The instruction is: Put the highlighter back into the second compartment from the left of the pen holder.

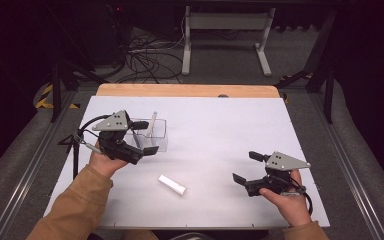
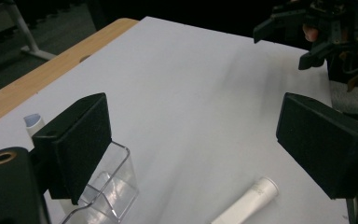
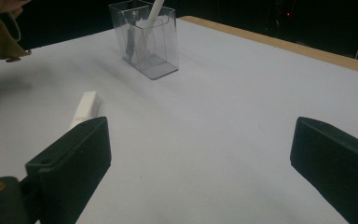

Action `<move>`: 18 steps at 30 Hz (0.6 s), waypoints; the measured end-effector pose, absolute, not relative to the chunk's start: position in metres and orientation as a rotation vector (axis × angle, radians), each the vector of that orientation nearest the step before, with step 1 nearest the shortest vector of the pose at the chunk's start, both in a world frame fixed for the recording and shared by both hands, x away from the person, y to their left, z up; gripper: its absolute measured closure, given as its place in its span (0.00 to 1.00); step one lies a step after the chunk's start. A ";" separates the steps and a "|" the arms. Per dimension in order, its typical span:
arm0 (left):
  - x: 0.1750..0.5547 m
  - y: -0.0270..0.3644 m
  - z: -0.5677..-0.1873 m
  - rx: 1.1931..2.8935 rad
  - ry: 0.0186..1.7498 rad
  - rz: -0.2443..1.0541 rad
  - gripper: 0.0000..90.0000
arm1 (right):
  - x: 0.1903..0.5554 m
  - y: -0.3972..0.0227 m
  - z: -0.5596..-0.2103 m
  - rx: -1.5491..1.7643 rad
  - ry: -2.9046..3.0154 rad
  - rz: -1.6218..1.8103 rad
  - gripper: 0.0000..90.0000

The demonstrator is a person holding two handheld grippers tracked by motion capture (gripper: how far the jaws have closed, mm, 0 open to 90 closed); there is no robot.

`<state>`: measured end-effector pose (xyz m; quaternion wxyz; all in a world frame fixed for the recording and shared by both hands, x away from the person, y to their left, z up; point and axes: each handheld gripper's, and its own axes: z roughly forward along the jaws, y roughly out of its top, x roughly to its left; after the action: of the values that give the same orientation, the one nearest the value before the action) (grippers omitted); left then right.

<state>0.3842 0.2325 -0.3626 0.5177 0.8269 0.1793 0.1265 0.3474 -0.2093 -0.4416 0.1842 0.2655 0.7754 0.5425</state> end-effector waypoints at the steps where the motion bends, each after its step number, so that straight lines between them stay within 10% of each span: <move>1: 0.384 0.232 -0.362 1.992 0.423 0.297 0.13 | 0.347 -0.210 -0.441 0.743 2.189 1.529 0.07; 18: 0.381 0.218 -0.361 2.090 0.353 0.269 0.19 | 0.344 -0.213 -0.439 0.689 2.212 1.561 0.20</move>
<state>0.3809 0.2176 -0.3612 0.4814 0.8574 0.1446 0.1105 0.3437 -0.2125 -0.4392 0.1732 0.2428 0.7797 0.5505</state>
